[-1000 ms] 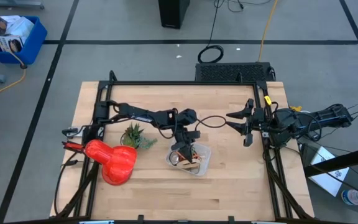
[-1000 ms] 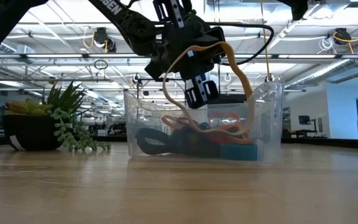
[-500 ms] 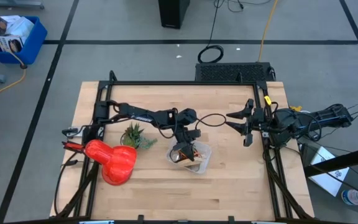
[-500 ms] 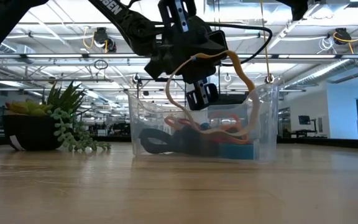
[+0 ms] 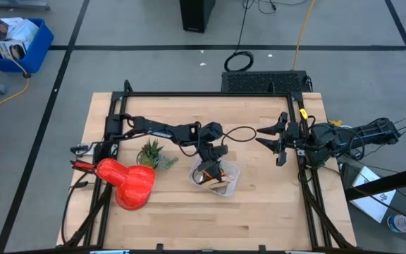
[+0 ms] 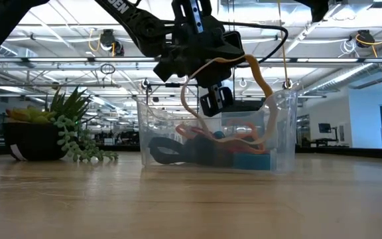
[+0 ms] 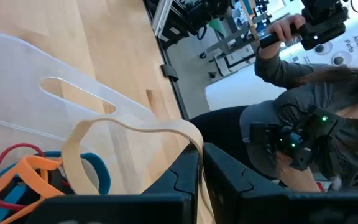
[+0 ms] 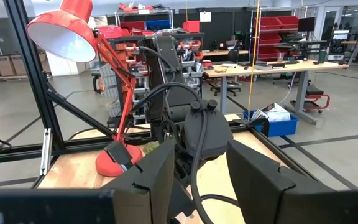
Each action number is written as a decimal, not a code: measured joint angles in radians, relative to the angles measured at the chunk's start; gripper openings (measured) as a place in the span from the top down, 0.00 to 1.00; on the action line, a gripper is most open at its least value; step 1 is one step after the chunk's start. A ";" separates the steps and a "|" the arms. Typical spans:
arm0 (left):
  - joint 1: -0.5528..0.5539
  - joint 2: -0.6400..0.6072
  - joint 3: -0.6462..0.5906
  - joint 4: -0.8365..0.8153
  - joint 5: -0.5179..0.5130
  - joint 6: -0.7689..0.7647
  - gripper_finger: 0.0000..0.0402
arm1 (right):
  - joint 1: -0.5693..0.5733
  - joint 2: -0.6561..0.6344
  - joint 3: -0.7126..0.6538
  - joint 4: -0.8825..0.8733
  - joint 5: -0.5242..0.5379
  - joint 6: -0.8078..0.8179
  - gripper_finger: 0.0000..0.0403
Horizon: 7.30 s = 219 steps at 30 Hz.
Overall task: Pick and place rubber bands into bin
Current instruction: Put the light brown rubber band into the bin, then return to home position
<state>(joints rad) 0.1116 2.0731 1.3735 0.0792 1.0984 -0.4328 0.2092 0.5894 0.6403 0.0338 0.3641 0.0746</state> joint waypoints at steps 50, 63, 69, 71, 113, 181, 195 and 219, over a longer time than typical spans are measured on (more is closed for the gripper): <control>-0.040 -0.065 -0.001 -0.417 -0.734 0.271 0.92 | 0.000 0.000 0.000 0.000 0.000 -0.007 0.65; -0.033 -0.064 -0.001 -0.415 -0.735 0.191 0.89 | 0.000 0.000 0.000 -0.001 0.000 -0.008 0.65; -0.032 -0.064 -0.001 -0.415 -0.733 0.187 0.72 | 0.000 0.000 0.000 -0.001 0.000 -0.008 0.65; -0.032 -0.070 -0.001 -0.419 -0.734 0.187 0.66 | 0.000 0.000 0.000 -0.001 0.000 -0.008 0.65; 0.505 -1.211 -0.657 -0.231 -0.470 0.324 0.52 | 0.000 -0.099 0.000 -0.119 -0.080 -0.102 0.65; 0.530 -1.589 -1.203 0.297 -0.613 -0.071 0.52 | 0.000 -0.114 0.000 -0.113 -0.072 -0.114 0.65; 0.338 -1.589 -1.203 0.297 -0.732 -0.069 0.52 | 0.000 -0.114 0.000 -0.113 -0.073 -0.113 0.65; 0.255 -1.590 -1.353 0.461 -0.795 -0.044 0.52 | 0.000 -0.155 -0.074 -0.114 -0.077 -0.026 0.65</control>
<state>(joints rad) 0.3668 0.4831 0.0204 0.5402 0.3031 -0.4770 0.2089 0.4346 0.5663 -0.0803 0.2867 0.0485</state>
